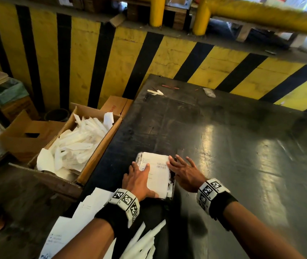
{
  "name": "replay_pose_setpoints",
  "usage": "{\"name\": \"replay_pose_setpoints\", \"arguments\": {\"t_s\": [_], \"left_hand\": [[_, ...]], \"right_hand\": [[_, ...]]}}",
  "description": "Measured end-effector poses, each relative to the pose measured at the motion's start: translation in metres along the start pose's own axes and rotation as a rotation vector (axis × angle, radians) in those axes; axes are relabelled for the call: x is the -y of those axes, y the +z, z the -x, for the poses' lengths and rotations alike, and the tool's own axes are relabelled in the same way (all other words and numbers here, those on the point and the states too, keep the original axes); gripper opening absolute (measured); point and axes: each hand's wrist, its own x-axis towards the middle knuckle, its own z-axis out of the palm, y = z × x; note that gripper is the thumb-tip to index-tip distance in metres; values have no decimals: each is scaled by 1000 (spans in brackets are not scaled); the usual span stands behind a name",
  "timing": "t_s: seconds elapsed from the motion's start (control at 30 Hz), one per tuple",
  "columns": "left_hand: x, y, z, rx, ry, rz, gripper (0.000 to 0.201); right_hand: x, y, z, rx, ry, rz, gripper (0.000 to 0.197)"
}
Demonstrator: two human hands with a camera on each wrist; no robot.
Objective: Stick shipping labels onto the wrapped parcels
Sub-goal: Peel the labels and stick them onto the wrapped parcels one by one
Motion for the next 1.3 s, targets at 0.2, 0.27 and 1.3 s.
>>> {"name": "replay_pose_setpoints", "arguments": {"t_s": [0.2,0.27,1.3], "left_hand": [[-2,-2,4,-33,8,-24,110],[-2,-2,5,-32,5,-19,110],[-1,9,28,-69,455,-282,54]], "right_hand": [[50,15,17,-49,11,-33,59],[52,21,31,-32,-4,-35,57],[62,-4,44,11,108,45,56]]}}
